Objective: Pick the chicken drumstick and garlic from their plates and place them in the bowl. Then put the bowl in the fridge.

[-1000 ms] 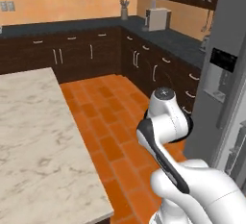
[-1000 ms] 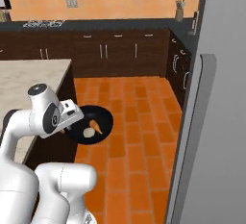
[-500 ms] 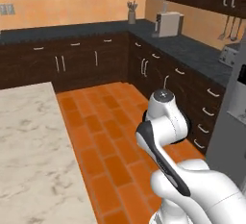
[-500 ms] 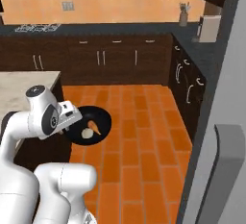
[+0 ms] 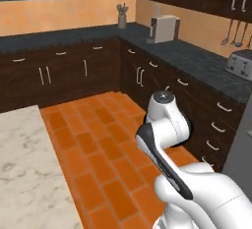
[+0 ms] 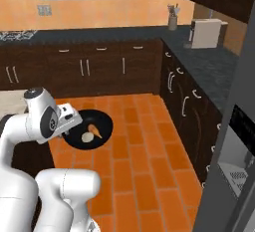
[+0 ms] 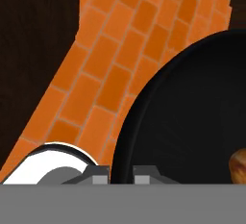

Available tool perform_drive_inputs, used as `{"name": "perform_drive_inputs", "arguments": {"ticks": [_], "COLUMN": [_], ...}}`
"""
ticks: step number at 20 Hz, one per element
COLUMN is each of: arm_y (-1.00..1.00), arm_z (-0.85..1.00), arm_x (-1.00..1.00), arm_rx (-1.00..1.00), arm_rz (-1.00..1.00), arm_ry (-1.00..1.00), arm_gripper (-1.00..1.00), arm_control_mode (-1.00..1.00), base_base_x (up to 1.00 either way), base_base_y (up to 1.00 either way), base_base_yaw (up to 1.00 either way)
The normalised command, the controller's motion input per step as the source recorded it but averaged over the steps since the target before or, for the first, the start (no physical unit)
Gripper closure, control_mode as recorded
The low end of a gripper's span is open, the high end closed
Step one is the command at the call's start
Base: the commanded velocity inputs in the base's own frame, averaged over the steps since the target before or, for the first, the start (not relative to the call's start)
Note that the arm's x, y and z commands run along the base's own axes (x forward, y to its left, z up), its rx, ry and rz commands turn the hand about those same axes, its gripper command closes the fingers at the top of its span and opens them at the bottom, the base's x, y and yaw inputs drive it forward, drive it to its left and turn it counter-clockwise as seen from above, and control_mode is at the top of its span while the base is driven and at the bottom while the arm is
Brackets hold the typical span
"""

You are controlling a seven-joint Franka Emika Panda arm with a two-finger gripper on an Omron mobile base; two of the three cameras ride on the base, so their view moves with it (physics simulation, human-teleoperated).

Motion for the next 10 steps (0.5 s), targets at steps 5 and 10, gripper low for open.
{"name": "perform_drive_inputs", "arguments": {"ticks": [5, 10], "arm_y": [0.00, 0.00], "arm_z": [0.00, 0.00], "arm_x": [0.00, 0.00], "arm_rx": [0.00, 0.00], "arm_rz": [0.00, 0.00], "arm_ry": [0.00, 0.00], "arm_gripper": [1.00, 1.00], "arm_control_mode": [1.00, 1.00], "base_base_x": [0.08, 0.07], "base_base_y": [0.13, 0.23], "base_base_yaw": [-0.83, -0.83]}}
